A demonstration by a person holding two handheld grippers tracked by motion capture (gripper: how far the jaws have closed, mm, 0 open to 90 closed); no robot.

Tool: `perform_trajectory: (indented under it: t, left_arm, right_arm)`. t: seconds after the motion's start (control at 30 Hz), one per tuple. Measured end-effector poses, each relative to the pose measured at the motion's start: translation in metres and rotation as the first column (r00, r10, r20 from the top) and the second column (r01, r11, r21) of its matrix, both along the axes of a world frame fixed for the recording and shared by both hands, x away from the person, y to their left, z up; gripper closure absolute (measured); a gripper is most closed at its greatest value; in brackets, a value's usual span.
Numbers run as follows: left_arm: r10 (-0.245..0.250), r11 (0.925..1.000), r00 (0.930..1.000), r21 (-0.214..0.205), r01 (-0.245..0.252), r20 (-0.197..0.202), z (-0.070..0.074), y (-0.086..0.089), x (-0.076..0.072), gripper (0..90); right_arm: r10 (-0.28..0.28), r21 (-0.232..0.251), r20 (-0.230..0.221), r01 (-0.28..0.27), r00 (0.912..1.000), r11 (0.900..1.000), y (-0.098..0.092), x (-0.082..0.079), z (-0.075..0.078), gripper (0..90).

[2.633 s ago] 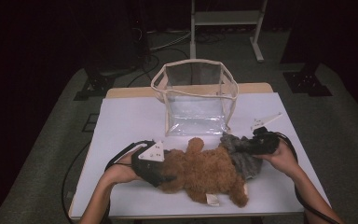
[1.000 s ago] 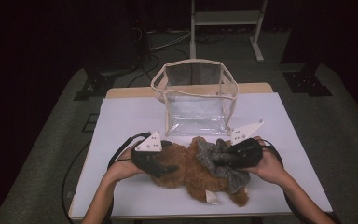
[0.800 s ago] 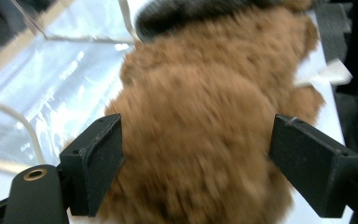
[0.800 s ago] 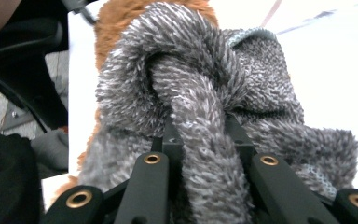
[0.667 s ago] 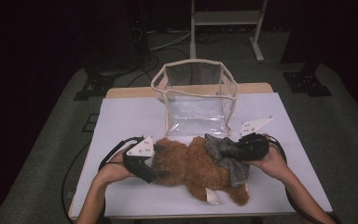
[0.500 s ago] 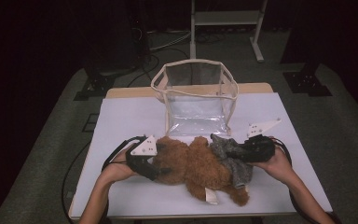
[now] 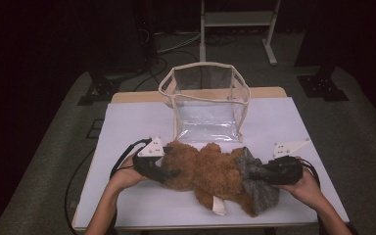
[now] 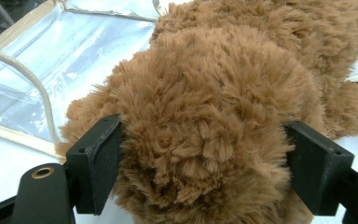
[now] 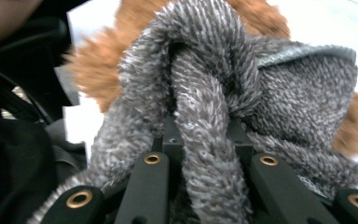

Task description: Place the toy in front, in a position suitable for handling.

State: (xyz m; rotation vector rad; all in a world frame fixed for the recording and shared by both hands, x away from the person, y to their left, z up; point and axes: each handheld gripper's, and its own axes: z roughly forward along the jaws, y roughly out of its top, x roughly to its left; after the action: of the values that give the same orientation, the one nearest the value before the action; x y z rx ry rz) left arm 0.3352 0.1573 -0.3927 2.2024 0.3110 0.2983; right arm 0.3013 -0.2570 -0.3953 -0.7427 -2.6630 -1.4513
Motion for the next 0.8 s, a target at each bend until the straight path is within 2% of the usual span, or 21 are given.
perform_trajectory:
  t: [0.1,0.13,0.23,0.33,0.47,0.53,0.63,0.73,0.8]
  left_arm:
    - [-0.013,0.9999,0.9999,0.004,0.013,-0.005,0.000,0.000,-0.001,19.5]
    - [-0.021,0.9997,0.9998,0.010,0.021,-0.002,0.001,0.001,-0.002,18.1]
    - [-0.057,0.9982,0.9983,0.020,0.057,-0.015,0.002,0.005,-0.006,14.9]
    - [-0.080,0.9963,0.9967,0.030,0.081,-0.012,0.001,0.008,-0.009,13.4]
    - [-0.082,0.9961,0.9966,0.032,0.082,-0.002,-0.002,0.007,-0.009,13.9]
    - [-0.077,0.9968,0.9970,0.021,0.078,-0.008,-0.004,0.005,-0.008,15.3]
    - [-0.067,0.9976,0.9978,0.021,0.067,-0.002,-0.004,0.001,-0.008,17.7]
    - [-0.047,0.9984,0.9989,0.032,0.047,0.006,-0.003,-0.003,-0.008,17.7]
    - [-0.031,0.9992,0.9995,0.026,0.031,0.009,-0.003,-0.004,-0.007,17.7]
  right_arm:
    - [0.019,0.006,0.022,-0.020,0.9996,0.9998,0.005,-0.004,0.007,74.4]
    - [0.022,-0.014,0.034,-0.021,0.9992,0.9997,0.008,-0.003,0.008,74.4]
    - [0.016,-0.024,0.034,-0.016,0.9993,0.9996,0.012,0.003,0.004,74.5]
    - [-0.004,-0.043,0.026,0.005,0.9997,0.9990,0.013,0.014,-0.003,74.6]
    - [-0.050,-0.075,0.005,0.050,0.9987,0.9959,0.008,0.024,-0.011,74.8]
    - [-0.047,-0.060,0.013,0.048,0.9988,0.9970,0.006,0.020,-0.007,74.9]
    - [-0.023,-0.022,0.039,0.023,0.9990,0.9995,0.007,0.010,0.009,74.9]
    - [0.033,0.007,0.072,-0.034,0.9968,0.9994,0.018,-0.004,0.024,74.9]
    - [0.073,-0.001,0.100,-0.073,0.9923,0.9973,0.029,-0.014,0.032,74.9]
